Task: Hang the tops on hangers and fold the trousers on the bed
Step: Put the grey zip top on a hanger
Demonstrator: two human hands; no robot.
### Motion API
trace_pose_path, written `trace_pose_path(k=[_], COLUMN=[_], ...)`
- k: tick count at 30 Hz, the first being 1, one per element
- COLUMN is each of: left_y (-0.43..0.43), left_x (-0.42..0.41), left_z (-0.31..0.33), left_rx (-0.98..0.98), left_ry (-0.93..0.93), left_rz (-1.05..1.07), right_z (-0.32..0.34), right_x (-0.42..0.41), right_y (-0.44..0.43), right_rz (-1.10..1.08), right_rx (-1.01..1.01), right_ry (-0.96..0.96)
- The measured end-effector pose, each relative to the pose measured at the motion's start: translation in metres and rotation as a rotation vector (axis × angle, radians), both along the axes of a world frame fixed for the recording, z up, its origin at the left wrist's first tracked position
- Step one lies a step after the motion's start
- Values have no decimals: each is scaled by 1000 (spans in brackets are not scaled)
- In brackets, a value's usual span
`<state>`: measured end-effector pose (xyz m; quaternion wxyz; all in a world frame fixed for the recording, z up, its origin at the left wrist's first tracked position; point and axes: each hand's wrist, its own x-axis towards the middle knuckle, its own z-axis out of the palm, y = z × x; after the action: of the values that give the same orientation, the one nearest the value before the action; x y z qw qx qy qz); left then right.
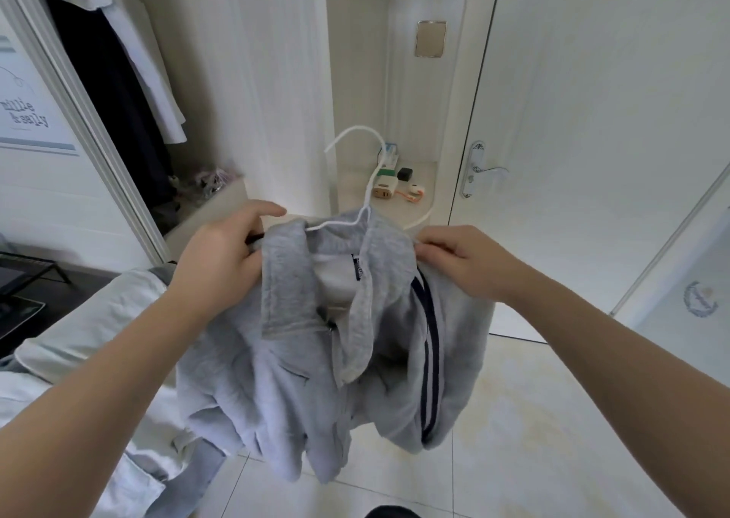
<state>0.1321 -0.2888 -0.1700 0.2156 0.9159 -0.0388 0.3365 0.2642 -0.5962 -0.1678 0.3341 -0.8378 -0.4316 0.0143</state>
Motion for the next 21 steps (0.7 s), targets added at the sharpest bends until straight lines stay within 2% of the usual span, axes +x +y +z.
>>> trace_pose_path(k=[2, 4, 8, 13, 17, 19, 21], left_y=[8, 15, 7, -1, -27, -28, -13], left_x=[6, 5, -8, -9, -6, -2, 2], left_z=[-1, -3, -6, 1, 28, 40, 42], left_rx=[-70, -122, -186, -221, -75, 35, 137], left_ry=[184, 306, 220, 44, -73, 8, 113], left_rz=[79, 8, -193, -102, -123, -156, -85], right_z=[-6, -11, -21, -25, -20, -14, -7], right_x=[-4, -8, -15, -22, -26, -26, -24], right_y=[-1, -1, -1, 4, 13, 13, 8], right_rz=[-32, -64, -67, -45, -19, -62, -99], right_rx=[132, 211, 195, 168, 191, 315, 400], right_ry=[8, 21, 85, 95, 38, 24, 13])
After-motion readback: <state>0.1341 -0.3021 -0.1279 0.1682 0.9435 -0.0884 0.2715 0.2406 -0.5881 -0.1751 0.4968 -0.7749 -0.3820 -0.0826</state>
